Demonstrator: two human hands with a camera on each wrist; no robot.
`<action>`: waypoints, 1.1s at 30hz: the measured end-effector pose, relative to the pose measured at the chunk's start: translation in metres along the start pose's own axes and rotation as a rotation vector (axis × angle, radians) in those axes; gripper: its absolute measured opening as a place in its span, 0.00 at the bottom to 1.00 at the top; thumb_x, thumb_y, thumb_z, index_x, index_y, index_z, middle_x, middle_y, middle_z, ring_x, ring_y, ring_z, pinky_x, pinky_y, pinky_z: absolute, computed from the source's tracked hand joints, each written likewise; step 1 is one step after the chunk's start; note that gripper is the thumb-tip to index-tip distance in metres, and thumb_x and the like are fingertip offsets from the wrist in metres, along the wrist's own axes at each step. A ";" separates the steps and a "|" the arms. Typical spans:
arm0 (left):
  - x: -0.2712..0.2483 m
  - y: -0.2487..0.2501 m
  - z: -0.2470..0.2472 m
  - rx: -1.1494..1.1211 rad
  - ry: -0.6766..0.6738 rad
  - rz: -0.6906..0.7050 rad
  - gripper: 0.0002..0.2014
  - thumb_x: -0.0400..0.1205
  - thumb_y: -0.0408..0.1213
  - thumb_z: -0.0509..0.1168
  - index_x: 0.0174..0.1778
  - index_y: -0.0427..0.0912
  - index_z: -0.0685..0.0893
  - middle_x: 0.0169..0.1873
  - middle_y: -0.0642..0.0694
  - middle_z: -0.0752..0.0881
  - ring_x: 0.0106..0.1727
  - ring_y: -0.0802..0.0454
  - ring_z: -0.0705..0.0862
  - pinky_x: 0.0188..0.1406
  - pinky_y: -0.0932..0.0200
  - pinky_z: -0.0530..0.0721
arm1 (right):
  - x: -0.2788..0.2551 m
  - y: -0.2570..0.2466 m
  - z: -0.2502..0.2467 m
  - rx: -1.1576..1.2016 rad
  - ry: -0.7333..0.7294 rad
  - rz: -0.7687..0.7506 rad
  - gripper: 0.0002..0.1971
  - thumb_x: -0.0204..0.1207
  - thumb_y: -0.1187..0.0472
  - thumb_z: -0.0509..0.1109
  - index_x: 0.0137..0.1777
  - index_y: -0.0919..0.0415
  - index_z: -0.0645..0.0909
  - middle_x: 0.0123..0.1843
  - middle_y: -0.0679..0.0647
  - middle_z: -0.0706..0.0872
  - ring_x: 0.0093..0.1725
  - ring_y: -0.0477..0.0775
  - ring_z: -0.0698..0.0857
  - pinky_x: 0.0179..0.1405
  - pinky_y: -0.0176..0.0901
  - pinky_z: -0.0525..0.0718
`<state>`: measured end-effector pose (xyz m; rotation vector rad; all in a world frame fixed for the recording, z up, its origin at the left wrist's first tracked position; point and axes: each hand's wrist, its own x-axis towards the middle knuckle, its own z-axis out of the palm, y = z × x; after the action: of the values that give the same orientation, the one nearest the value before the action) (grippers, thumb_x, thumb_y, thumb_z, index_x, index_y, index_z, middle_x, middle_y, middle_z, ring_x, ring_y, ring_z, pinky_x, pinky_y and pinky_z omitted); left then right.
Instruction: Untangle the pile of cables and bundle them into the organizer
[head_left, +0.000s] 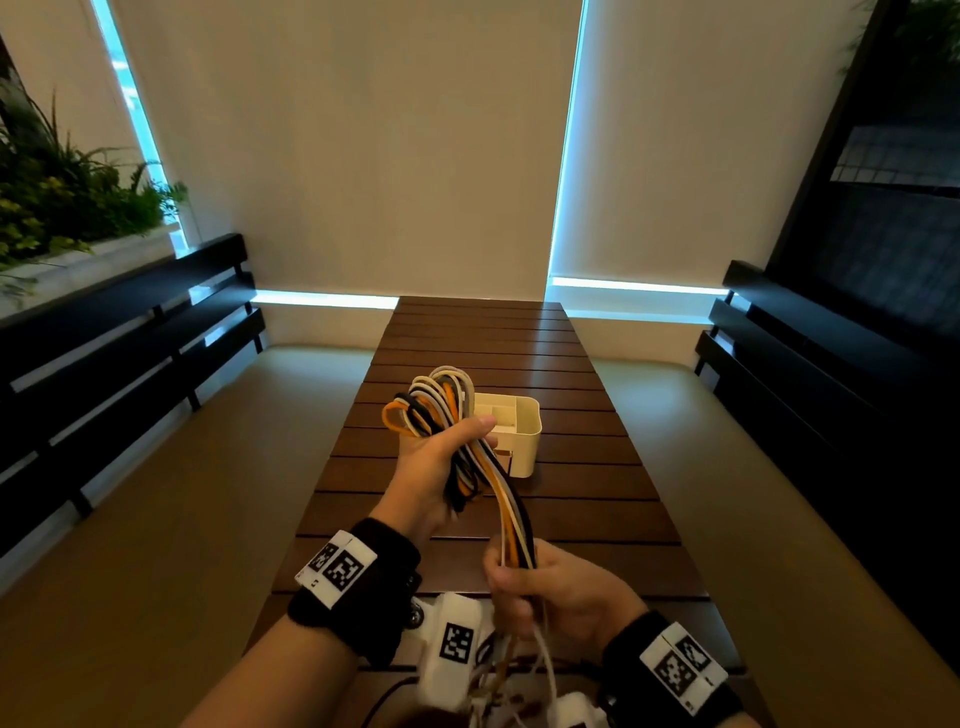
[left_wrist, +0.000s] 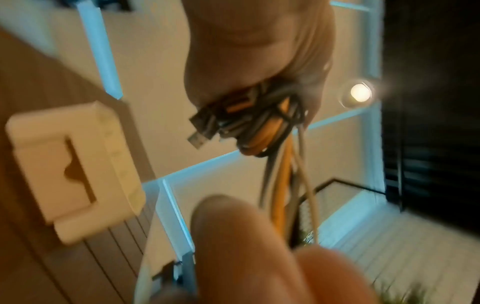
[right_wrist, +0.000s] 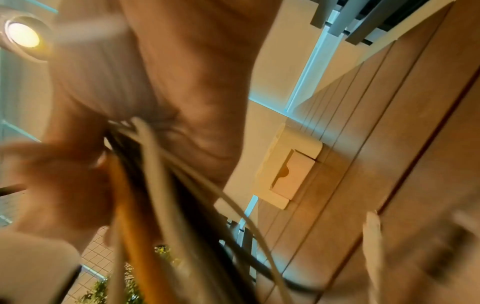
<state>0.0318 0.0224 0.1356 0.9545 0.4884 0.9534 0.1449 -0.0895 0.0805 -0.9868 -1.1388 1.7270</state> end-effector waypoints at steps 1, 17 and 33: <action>0.000 0.001 -0.002 0.000 -0.032 -0.031 0.14 0.68 0.31 0.75 0.46 0.33 0.81 0.31 0.40 0.84 0.28 0.48 0.85 0.29 0.55 0.86 | 0.002 -0.003 -0.004 -0.131 0.052 0.057 0.08 0.76 0.63 0.68 0.36 0.56 0.77 0.24 0.46 0.75 0.22 0.42 0.74 0.25 0.32 0.75; -0.017 -0.017 -0.011 0.260 -0.319 -0.343 0.11 0.69 0.19 0.69 0.45 0.34 0.85 0.35 0.39 0.88 0.34 0.47 0.88 0.36 0.53 0.89 | 0.028 -0.052 -0.030 -1.988 0.826 -0.155 0.13 0.58 0.44 0.79 0.37 0.49 0.82 0.31 0.46 0.86 0.35 0.48 0.85 0.46 0.44 0.74; -0.025 -0.025 0.006 0.275 -0.226 -0.393 0.22 0.70 0.24 0.74 0.61 0.36 0.82 0.55 0.33 0.88 0.56 0.36 0.87 0.54 0.44 0.86 | 0.033 -0.030 -0.015 -1.562 1.193 -0.444 0.41 0.66 0.60 0.79 0.75 0.53 0.60 0.24 0.47 0.79 0.24 0.50 0.79 0.36 0.46 0.81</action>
<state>0.0348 -0.0073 0.1166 1.1455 0.5975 0.4239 0.1530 -0.0471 0.0994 -1.9447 -1.4697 -0.5354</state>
